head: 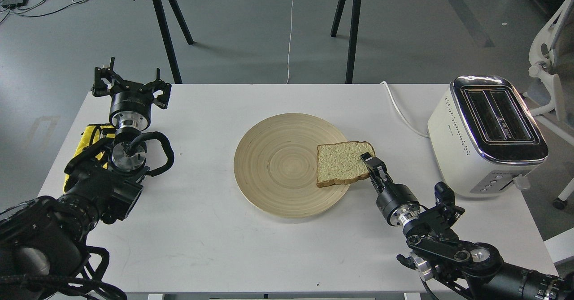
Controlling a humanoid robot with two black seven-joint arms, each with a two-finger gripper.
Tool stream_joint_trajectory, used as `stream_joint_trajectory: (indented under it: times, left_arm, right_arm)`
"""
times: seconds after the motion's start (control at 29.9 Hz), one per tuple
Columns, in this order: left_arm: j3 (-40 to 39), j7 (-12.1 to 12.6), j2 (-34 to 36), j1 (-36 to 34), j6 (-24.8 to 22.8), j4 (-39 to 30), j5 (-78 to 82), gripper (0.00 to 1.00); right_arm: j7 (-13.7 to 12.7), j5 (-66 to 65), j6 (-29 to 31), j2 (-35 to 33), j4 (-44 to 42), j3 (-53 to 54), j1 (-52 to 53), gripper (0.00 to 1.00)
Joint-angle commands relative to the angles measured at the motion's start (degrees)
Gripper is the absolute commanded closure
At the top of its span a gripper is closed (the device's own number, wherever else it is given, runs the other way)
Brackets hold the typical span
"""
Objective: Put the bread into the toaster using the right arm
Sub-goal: 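Position the right gripper at the bread slice edge and close on it, then lift the bread slice with the right gripper up off the plate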
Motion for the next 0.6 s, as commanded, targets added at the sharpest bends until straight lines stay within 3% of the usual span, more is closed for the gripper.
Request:
stream_joint_trajectory:
  times: [0.0, 0.57]
  left_arm:
    - [0.0, 0.0, 0.0, 0.0, 0.0, 0.0, 0.0, 0.00]
    - [0.0, 0.0, 0.0, 0.0, 0.0, 0.0, 0.0, 0.00]
  right_arm:
    - [0.0, 0.0, 0.0, 0.0, 0.2, 0.1, 0.3, 0.80]
    - [0.0, -0.1, 0.0, -0.8, 0.6, 4.6, 2.2, 0.80]
